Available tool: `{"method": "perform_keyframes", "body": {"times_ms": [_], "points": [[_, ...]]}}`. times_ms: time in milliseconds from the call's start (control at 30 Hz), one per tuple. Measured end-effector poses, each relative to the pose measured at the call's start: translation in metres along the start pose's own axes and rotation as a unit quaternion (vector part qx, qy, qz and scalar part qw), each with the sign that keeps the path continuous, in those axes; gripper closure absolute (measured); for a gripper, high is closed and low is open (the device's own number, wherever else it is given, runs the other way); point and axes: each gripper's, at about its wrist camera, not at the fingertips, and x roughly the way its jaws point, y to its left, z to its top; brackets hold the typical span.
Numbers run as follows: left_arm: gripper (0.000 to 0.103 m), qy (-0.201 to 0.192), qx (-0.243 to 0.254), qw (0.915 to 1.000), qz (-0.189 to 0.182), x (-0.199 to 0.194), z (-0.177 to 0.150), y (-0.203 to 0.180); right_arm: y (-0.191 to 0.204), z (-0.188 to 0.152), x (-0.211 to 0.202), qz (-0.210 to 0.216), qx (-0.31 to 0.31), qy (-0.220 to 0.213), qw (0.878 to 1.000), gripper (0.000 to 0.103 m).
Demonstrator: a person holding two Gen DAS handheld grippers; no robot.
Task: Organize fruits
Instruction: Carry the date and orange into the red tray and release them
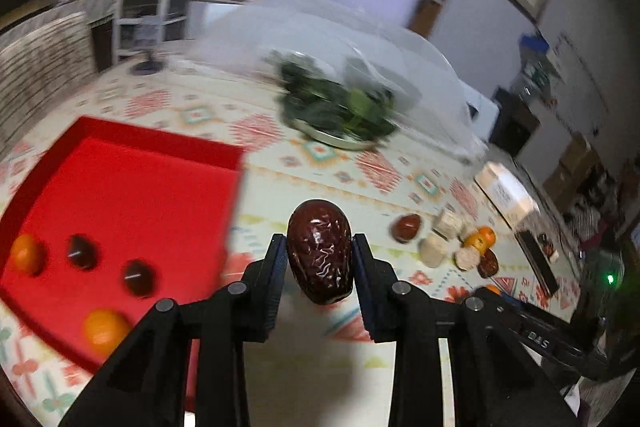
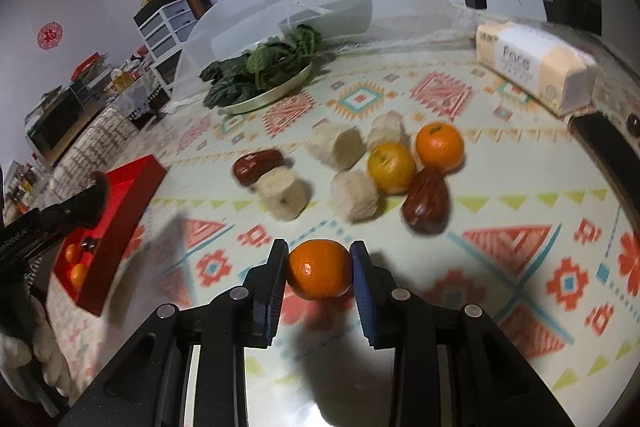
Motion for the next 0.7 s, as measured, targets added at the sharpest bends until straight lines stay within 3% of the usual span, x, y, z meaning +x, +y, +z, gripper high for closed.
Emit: {"method": "perform_keyframes", "body": {"times_ms": [367,533,700], "points": [[0.071,-0.022,-0.110,0.9918,0.061,-0.039,-0.013,0.119,0.115,0.013,-0.001,0.080,-0.069,0.019,0.994,0.069],[0.071,-0.010,-0.115,0.9902,0.078,-0.039,-0.021,0.145,0.177,0.017,0.030,0.128,-0.094,0.059,0.986,0.069],[0.071,-0.002,-0.119,0.9900,0.076,-0.035,-0.022,0.157,0.233,0.018,0.067,0.132,-0.138,0.084,0.978,0.069]]}}
